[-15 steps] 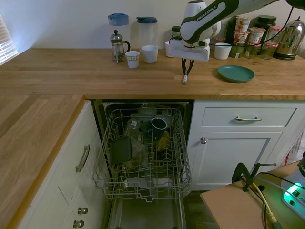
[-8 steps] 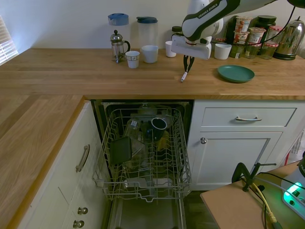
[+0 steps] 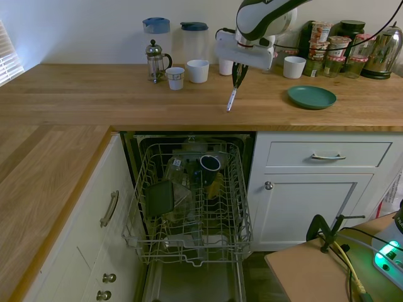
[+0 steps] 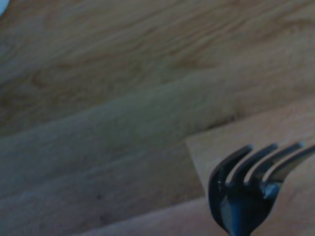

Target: Put the fork in the dishwasher

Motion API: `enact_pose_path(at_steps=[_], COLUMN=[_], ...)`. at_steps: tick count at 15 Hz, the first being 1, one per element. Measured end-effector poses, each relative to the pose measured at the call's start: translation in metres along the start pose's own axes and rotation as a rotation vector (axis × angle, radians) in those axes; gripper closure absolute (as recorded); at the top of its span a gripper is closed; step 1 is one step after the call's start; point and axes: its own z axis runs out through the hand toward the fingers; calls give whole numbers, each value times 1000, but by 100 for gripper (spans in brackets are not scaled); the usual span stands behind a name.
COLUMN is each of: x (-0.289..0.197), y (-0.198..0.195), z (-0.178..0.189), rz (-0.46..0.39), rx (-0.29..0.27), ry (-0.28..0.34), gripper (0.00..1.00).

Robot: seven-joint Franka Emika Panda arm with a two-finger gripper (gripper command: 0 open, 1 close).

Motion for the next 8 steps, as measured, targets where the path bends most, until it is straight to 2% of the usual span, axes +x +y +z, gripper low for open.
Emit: enact_pose_path(at_steps=[8], x=[-84], y=[73], z=[28], rz=[-120], rx=[-123], ry=[-101], gripper=[100])
